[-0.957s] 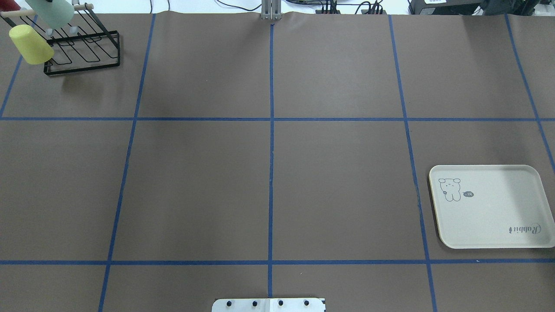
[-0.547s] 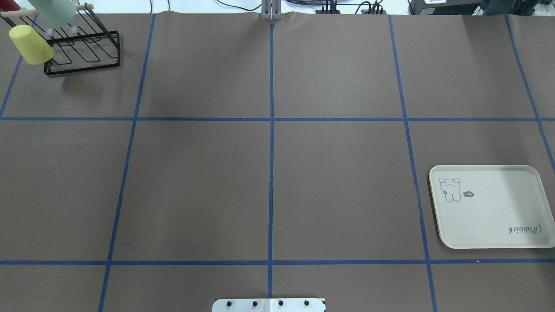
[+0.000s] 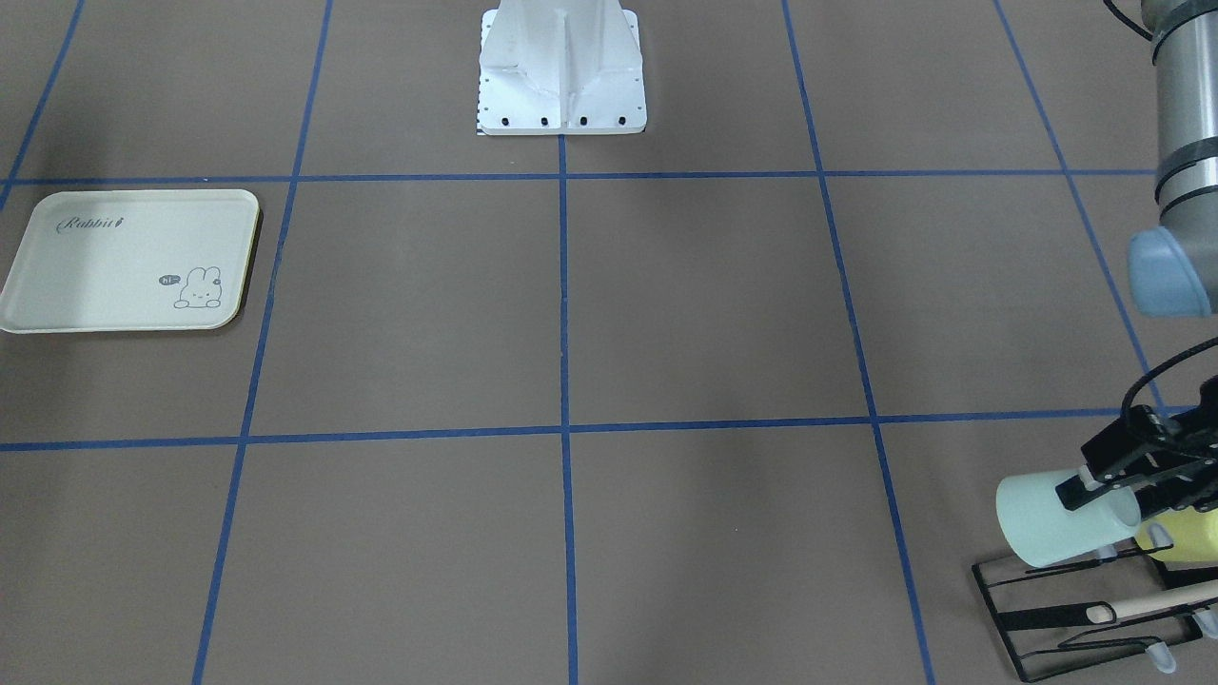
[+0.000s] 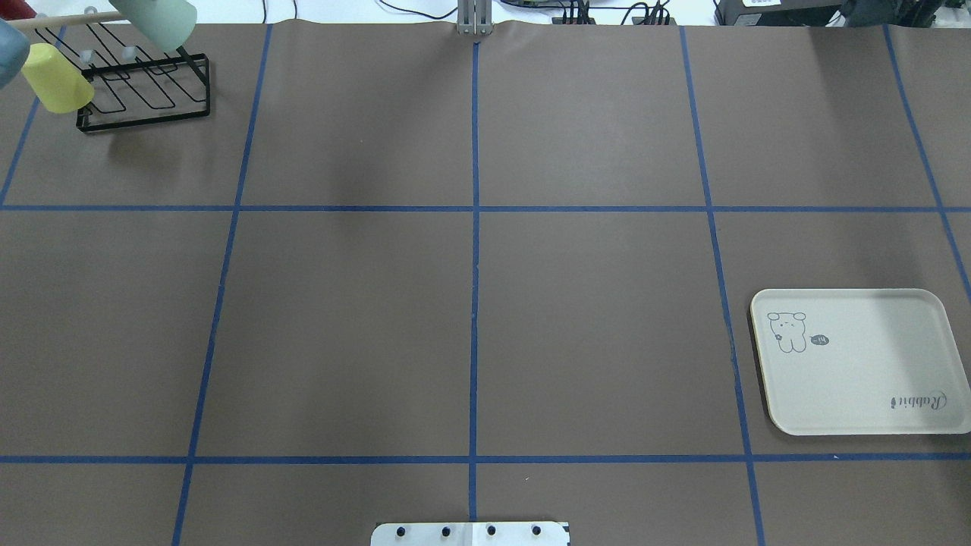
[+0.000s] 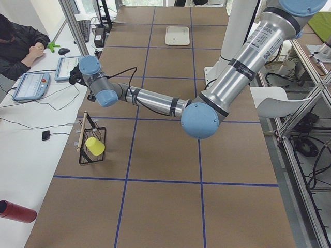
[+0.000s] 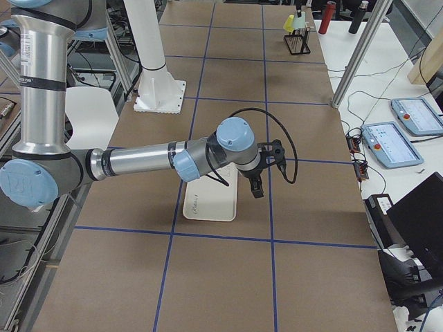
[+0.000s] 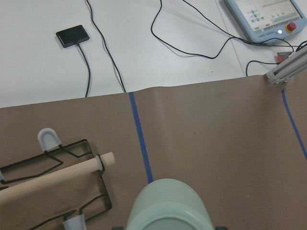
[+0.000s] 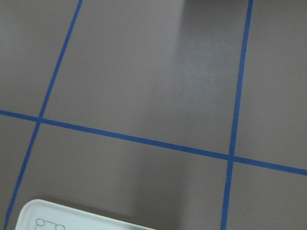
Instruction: Left arm grabs green cup and hands to right arm on tray
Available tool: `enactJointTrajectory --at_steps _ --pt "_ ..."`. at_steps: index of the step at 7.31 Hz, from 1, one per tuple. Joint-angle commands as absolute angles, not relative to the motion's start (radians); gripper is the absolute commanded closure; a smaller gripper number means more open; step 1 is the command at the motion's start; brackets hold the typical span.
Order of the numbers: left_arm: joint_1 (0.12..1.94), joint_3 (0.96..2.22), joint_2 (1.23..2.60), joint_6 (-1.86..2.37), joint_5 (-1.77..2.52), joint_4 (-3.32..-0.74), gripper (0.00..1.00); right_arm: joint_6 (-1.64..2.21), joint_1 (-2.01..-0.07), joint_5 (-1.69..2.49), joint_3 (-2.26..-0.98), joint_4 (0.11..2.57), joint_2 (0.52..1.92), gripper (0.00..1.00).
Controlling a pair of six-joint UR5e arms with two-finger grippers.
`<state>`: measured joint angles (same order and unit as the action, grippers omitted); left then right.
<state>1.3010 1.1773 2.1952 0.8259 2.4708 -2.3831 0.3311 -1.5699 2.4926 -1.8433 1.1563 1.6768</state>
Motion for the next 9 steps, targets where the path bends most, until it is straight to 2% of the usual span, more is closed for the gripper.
enactJointTrajectory --at_steps 1,3,6,9 --pt "1.261 1.218 2.195 1.048 2.471 -2.515 1.0 0.658 -1.519 2.503 -1.842 0.903 1.675 0.0" --pt "1.211 1.363 2.194 1.301 2.47 -2.52 1.0 0.914 -1.479 2.503 -1.844 0.743 1.646 0.0" --pt "1.129 1.553 2.194 1.601 2.47 -2.52 1.0 1.207 -1.453 2.499 -1.841 0.619 1.528 0.0" --pt "1.001 1.704 2.195 1.832 2.426 -2.52 1.0 1.443 -1.419 2.491 -1.893 0.612 1.398 0.01"
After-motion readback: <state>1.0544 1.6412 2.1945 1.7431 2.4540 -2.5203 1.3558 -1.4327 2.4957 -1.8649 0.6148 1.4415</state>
